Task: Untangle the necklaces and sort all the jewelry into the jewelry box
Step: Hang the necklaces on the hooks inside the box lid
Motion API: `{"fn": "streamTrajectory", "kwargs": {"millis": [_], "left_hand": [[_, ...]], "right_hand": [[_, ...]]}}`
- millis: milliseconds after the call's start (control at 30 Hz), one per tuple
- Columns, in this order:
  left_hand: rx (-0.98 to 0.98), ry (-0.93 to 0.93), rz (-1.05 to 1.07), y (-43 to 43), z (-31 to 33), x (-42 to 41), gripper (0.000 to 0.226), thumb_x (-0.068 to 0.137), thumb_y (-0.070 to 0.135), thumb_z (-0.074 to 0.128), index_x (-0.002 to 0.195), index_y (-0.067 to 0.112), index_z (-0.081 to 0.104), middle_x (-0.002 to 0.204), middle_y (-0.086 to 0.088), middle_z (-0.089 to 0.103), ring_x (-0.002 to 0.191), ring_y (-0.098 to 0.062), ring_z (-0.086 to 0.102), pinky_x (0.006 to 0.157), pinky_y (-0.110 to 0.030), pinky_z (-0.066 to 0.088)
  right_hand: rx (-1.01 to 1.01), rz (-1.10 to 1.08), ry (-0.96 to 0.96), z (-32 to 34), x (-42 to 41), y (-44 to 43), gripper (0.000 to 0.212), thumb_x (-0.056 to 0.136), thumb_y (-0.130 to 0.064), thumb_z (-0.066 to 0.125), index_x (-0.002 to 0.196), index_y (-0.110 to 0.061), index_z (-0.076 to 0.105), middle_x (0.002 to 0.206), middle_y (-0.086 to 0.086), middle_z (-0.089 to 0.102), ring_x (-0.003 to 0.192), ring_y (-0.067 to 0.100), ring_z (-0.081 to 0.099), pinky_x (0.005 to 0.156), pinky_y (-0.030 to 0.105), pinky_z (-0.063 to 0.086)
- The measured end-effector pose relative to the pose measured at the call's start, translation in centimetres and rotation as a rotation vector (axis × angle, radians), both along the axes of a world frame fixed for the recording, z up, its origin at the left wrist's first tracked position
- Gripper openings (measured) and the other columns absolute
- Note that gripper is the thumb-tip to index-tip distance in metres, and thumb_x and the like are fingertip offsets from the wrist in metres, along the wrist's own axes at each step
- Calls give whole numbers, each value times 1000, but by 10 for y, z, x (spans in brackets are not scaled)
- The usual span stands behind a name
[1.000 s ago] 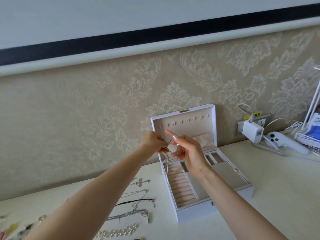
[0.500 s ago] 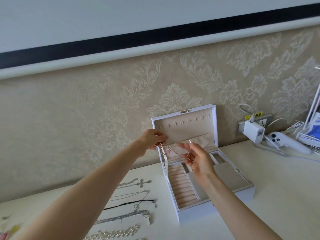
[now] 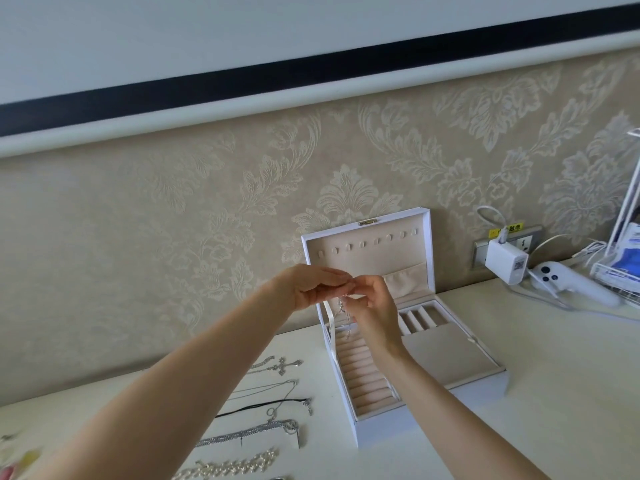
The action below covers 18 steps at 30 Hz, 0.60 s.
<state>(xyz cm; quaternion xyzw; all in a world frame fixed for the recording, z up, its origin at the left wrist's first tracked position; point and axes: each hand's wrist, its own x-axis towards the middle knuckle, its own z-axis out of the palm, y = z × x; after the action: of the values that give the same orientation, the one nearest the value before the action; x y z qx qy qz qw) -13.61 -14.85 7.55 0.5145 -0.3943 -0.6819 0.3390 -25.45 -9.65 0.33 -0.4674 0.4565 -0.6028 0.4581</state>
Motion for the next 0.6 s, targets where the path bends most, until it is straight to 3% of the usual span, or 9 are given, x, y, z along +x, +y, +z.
{"fn": "streamTrajectory", "kwargs": {"millis": [167, 300, 400, 467, 533, 600], "left_hand": [[-74, -36, 105, 1, 3, 2, 9, 81, -14, 59, 77, -7, 63, 63, -16, 68, 51, -18, 67, 52, -21, 57], [-359, -433, 112, -3, -8, 9, 12, 77, -6, 71, 74, 1, 62, 64, -13, 66, 49, -15, 65, 59, -23, 58], [-492, -635, 45, -4, -17, 15, 10, 77, 2, 73, 77, 2, 64, 69, -15, 68, 59, -21, 67, 67, -31, 59], [-517, -670, -7, -4, -18, 18, 12, 78, 6, 74, 83, -1, 65, 73, -15, 69, 62, -22, 67, 68, -32, 59], [-533, -695, -27, -4, -18, 17, 16, 78, 14, 75, 85, 1, 66, 71, -9, 68, 56, -12, 63, 57, -22, 56], [-614, -879, 3, -6, -18, 14, 20, 81, 29, 72, 77, 11, 64, 63, 4, 60, 54, -7, 53, 47, -15, 42]], "right_hand": [[53, 96, -122, 4, 4, -8, 26, 83, -8, 69, 103, -10, 52, 84, 9, 71, 63, 10, 62, 57, 17, 45], [39, 2, 132, 6, 0, -24, 6, 81, -1, 69, 86, -1, 65, 67, 8, 67, 47, 0, 56, 48, 11, 43], [10, 8, 295, 11, -7, -39, 6, 79, 2, 69, 81, -4, 71, 63, 0, 67, 50, -2, 60, 51, 10, 44], [-6, 35, 342, 17, -11, -50, 7, 78, 1, 70, 82, -4, 73, 64, -2, 67, 51, -3, 59, 53, 11, 43], [-29, 44, 403, 22, -13, -60, 7, 77, -3, 73, 83, -5, 74, 66, 0, 68, 54, -3, 58, 57, 11, 45], [-58, 10, 470, 25, -13, -69, 10, 75, -9, 76, 85, -8, 76, 75, 2, 71, 67, 2, 62, 70, 15, 48]]}}
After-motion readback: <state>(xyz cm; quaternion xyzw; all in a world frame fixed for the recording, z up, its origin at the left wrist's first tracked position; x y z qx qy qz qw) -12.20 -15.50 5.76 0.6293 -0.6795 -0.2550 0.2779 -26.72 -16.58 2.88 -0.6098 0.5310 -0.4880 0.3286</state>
